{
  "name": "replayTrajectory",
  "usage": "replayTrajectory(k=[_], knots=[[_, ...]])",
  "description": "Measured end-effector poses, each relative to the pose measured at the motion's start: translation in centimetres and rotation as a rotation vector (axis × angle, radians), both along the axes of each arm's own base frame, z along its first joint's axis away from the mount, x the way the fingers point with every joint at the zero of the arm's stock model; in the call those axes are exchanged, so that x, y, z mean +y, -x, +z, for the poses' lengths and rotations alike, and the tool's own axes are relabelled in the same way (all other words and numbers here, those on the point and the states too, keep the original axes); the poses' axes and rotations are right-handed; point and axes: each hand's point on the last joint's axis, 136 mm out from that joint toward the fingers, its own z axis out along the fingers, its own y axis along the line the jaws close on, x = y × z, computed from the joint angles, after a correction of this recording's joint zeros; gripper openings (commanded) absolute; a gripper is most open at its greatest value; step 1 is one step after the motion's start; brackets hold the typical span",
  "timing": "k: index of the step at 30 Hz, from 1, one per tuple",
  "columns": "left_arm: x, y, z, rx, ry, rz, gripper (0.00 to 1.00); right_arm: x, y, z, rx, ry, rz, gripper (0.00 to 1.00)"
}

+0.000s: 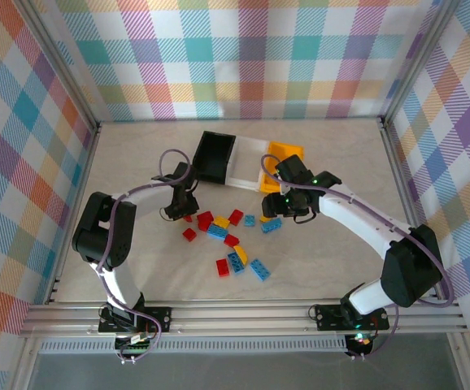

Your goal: Sort the legos into containers by color

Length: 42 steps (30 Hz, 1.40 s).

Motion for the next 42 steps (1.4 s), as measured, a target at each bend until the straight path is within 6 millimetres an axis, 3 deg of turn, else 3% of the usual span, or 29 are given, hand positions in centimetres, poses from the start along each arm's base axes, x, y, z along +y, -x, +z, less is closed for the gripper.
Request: replayTrajectory(k=[4,13,16,18,20,24,25,27,29,31,34,37,40,42], knots=[[0.1,-0.1,0.0,-0.001,0.004,0.003,0.13,0.1,0.0,0.1,0.002,-0.008,-0.009,0.66],[0.0,0.0,0.2,-0.002,0.007,-0.016,0.11,0.1,0.5,0.2,0.0,-0.022,-0.014,0.66],[-0.3,-0.4,1.1,-0.011,0.013,-0.05,0.11,0.0,0.9,-0.1,0.009,-0.029,-0.021,0.66],[-0.9,-1.6,3.1,-0.039,0.017,-0.081,0.11,0.0,1.1,-0.5,0.019,-0.034,-0.021,0.66],[-1.8,-4.2,6.5,-0.11,0.029,-0.118,0.11,0.1,1.5,-1.0,0.034,-0.04,-0.02,0.66],[-4.7,-11.8,15.9,-0.348,0.069,-0.186,0.11,0.4,2.5,-2.1,0.07,-0.047,-0.015,0.66],[-5.3,-13.6,17.6,-0.392,0.075,-0.201,0.11,0.6,2.7,-2.2,0.075,-0.049,-0.01,0.66],[-6.3,-16.3,19.0,-0.437,0.077,-0.222,0.11,1.0,3.0,-2.1,0.077,-0.056,-0.003,0.66],[-7.0,-18.5,18.4,-0.436,0.068,-0.24,0.1,1.4,3.2,-2.1,0.078,-0.062,0.007,0.66],[-7.4,-19.9,15.9,-0.394,0.049,-0.256,0.1,1.7,3.5,-2.1,0.081,-0.063,0.018,0.66],[-7.5,-20.3,11.3,-0.292,0.023,-0.273,0.1,2.1,4.0,-2.1,0.083,-0.061,0.036,0.67],[-7.2,-19.6,8.0,-0.205,-0.002,-0.289,0.11,2.2,4.1,-2.1,0.085,-0.056,0.039,0.67],[-7.0,-18.9,7.0,-0.163,-0.007,-0.298,0.19,1.9,4.2,-2.3,0.088,-0.044,0.034,0.68],[-7.1,-18.9,7.2,-0.164,-0.004,-0.303,0.32,1.7,4.3,-2.5,0.092,-0.028,0.028,0.71]])
